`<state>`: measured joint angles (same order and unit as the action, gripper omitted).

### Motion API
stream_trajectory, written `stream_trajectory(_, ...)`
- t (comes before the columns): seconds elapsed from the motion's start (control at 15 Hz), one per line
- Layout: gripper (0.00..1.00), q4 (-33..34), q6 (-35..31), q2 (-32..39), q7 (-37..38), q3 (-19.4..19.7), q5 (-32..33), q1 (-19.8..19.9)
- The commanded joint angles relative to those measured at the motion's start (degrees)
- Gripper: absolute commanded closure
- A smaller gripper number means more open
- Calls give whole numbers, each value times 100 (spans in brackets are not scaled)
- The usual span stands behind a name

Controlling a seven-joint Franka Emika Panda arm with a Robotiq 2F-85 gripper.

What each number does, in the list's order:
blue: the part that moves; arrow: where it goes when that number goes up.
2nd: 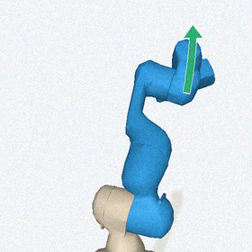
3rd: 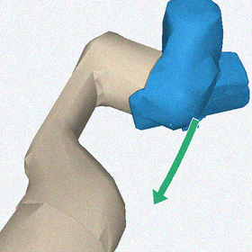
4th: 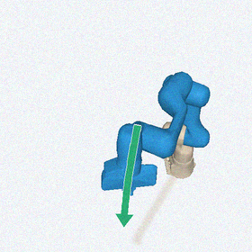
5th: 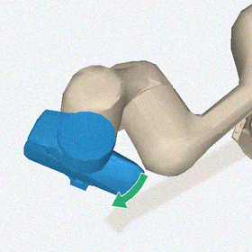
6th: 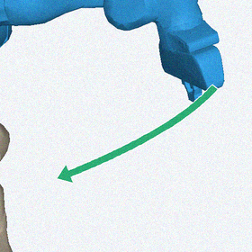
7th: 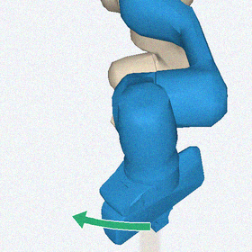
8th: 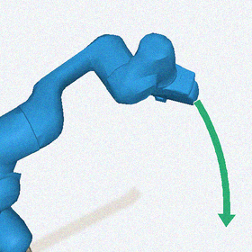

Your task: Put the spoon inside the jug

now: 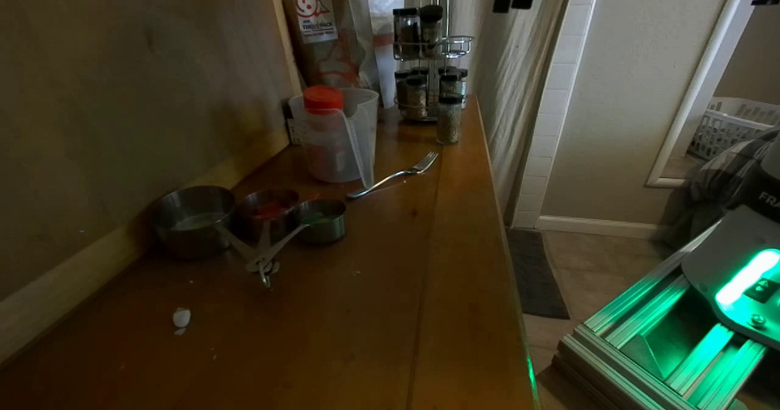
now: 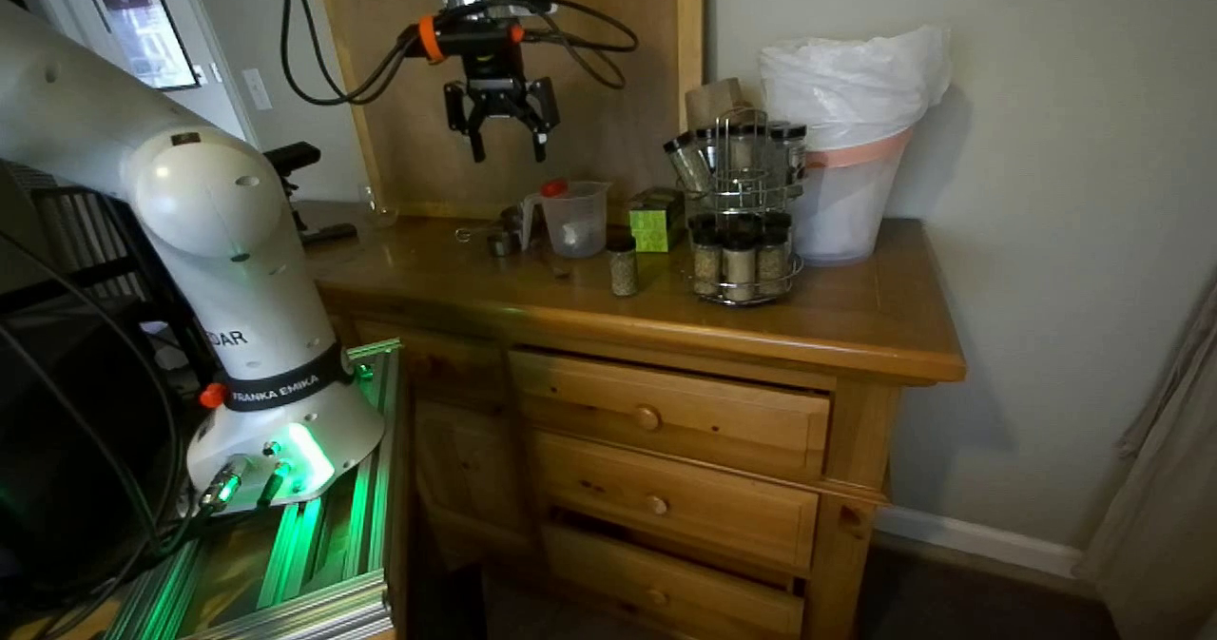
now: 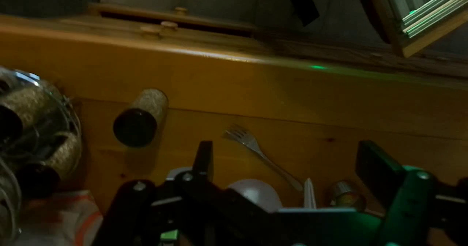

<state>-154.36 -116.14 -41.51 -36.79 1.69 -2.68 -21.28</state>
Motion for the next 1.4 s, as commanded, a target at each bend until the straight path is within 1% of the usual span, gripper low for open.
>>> stream_trajectory(0.0,0,67,-845,481,-517,-276,-6,-370)
stream_trajectory(0.13,0,108,-1283,796,-880,-329,63,-500)
stream_trajectory(0.2,0,10,-935,406,-527,-385,-33,-360)
stream_trajectory(0.33,0,18,-1182,646,-731,-420,-39,-408)
stream_trajectory(0.53,0,33,-1235,751,-826,-425,-41,-402)
stream_trajectory(0.6,0,-39,-1417,771,-1235,-257,-260,-618)
stream_trajectory(0.8,0,-266,-1794,897,-2014,-149,-468,-827)
stream_trajectory(0.93,0,-445,-2360,1146,-2511,-202,-437,-926)
stream_trajectory(1.0,0,-279,-2529,1427,-2829,-122,-543,-1047)
stream_trajectory(1.07,0,-353,-2700,1547,-3037,-122,-552,-1081)
stream_trajectory(1.2,0,-381,-3077,1890,-3509,-19,-810,-1201)
stream_trajectory(1.27,0,-367,-3075,2117,-3689,4,-933,-1233)
stream_trajectory(1.33,0,-388,-2772,1661,-3252,-277,-715,-965)
